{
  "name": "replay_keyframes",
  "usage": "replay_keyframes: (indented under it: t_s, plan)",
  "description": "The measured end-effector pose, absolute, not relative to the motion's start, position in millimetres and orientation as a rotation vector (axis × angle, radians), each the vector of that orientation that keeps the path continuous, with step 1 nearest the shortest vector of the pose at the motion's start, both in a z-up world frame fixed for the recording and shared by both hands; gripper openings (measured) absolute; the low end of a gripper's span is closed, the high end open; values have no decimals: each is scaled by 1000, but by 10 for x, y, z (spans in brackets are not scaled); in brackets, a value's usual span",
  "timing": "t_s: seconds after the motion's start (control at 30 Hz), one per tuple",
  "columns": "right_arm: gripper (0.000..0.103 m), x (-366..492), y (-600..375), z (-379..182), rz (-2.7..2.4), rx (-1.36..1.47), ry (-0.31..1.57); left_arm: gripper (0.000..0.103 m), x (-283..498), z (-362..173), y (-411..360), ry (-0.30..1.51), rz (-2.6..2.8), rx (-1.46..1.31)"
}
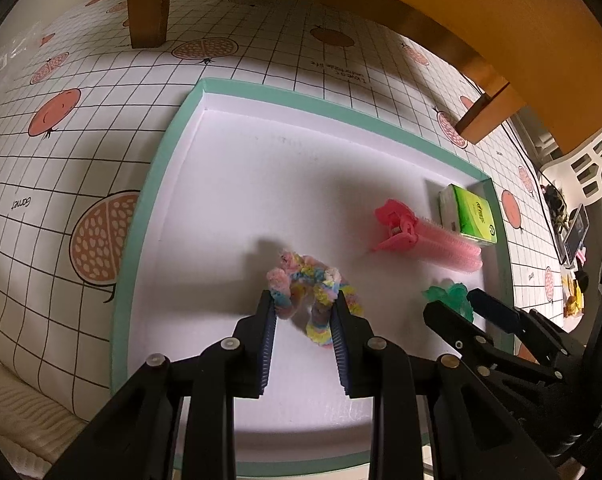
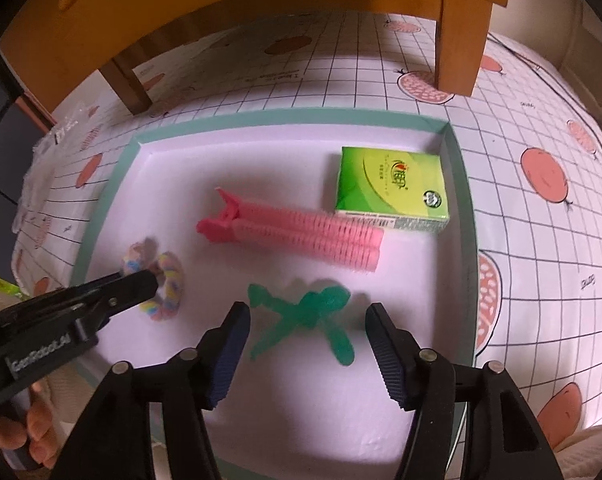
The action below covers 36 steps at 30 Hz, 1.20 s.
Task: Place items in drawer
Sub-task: 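Grasp the multicoloured fuzzy loop with left gripper while right grasps green toy figure, then lift fuzzy loop and green figure and carry them into the open drawer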
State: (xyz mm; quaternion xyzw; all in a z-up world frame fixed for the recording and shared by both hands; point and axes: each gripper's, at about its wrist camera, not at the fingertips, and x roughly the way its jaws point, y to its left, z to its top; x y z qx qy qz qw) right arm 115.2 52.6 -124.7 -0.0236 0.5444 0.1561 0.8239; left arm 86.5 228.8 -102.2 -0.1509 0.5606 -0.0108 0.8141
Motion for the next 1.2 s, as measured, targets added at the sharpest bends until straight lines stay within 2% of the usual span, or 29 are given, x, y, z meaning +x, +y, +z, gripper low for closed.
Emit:
replay_keyframes:
  t_s: [0.07,0.1,0.23,0.37,0.63,0.87,1.2]
  plan:
    - [61,1144,555,-1250,324,-82,1150,28,865,-1023,2290,1197,-22,-324]
    - [55,1131,562,-1252,320,-102,1147,28,865,-1025,2293,1197,-22,-326]
    - [49,1120,564,-1240,326,-119,1139,28,864,-1031,2292,1199,-23,-323]
    - [39,1110,563,-1229,331,-117,1138,28,857,-1028,2310,1195,-25,-321]
    - [37,1050,516,-1124,345,-76,1126,28,801,-942,2309,1168,-17,-309]
    - [37,963,421,-619,388,18,1019,28,692,-340,2290,984,-45,-261]
    - [37,910,483,745,477,58,691,28,642,1062,2303,618,-128,-209]
